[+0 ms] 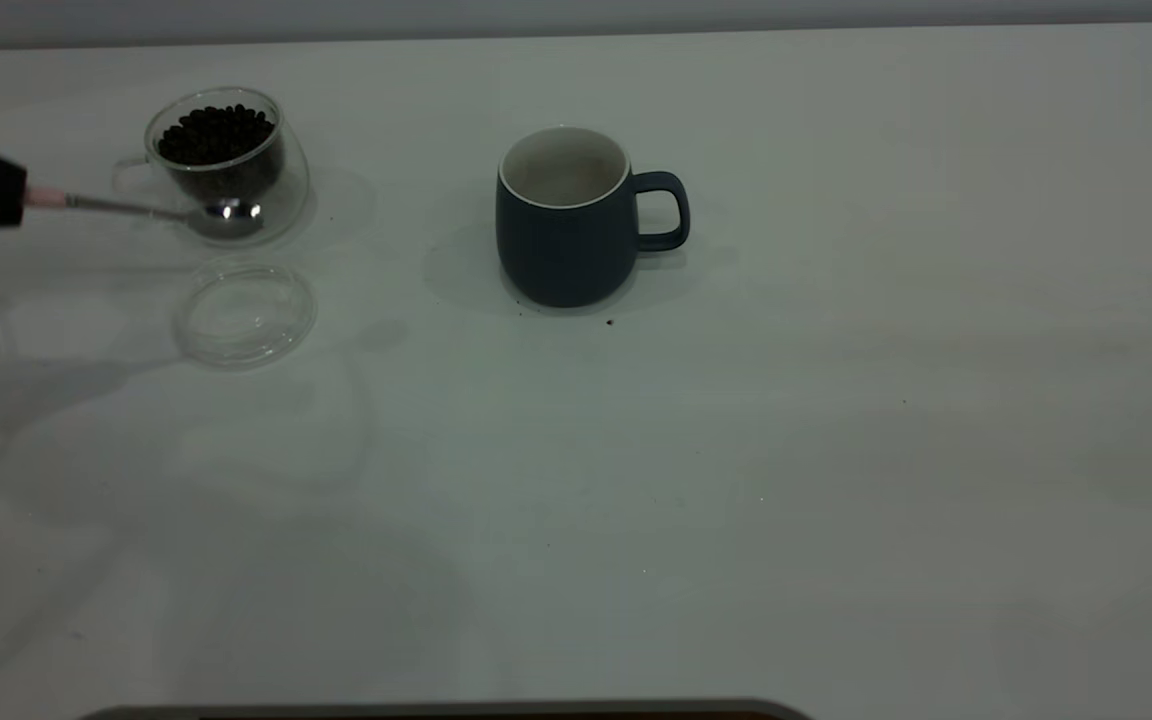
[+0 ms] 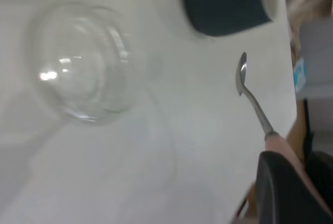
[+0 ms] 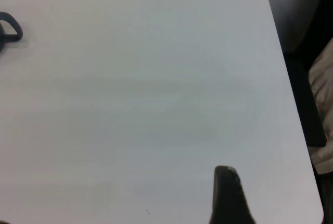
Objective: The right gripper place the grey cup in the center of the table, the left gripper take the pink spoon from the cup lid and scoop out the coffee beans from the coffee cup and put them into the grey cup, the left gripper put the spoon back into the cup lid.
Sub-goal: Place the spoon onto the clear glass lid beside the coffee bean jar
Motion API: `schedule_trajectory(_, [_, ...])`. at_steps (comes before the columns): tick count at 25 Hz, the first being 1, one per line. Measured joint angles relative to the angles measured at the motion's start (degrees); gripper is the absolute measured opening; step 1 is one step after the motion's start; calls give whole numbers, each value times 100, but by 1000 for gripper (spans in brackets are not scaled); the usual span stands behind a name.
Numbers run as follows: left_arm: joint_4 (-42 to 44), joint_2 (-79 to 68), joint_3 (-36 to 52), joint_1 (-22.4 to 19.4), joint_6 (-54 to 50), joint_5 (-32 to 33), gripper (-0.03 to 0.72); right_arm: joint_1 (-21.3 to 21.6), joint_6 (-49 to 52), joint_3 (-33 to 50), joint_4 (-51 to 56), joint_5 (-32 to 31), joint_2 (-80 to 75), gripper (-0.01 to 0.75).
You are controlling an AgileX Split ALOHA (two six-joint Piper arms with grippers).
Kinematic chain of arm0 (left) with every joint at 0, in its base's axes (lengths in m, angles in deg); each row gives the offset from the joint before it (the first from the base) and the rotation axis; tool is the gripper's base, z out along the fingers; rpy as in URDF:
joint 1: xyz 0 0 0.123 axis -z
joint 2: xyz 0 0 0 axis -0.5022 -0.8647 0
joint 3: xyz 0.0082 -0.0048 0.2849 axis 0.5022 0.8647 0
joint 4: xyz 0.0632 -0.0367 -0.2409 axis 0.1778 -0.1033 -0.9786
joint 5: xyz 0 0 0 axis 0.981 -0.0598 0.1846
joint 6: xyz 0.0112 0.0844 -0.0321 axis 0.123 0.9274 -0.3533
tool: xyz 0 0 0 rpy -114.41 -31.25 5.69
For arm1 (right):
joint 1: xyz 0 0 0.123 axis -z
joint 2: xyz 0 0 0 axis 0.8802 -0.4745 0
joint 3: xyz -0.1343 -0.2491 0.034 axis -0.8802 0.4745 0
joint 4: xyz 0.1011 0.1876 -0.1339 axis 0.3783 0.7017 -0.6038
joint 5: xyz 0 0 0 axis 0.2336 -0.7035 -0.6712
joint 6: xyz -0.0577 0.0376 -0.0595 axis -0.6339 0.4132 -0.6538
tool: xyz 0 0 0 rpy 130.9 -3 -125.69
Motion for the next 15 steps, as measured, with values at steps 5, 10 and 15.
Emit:
schedule_trajectory(5, [-510, -461, 0, -58, 475, -240, 119, 0, 0, 0, 0, 0, 0, 508])
schedule_trajectory(10, [-658, -688, -5, -58, 610, -746, 119, 0, 0, 0, 0, 0, 0, 508])
schedule_trajectory(15, [-700, -800, -23, -58, 817, -895, 119, 0, 0, 0, 0, 0, 0, 508])
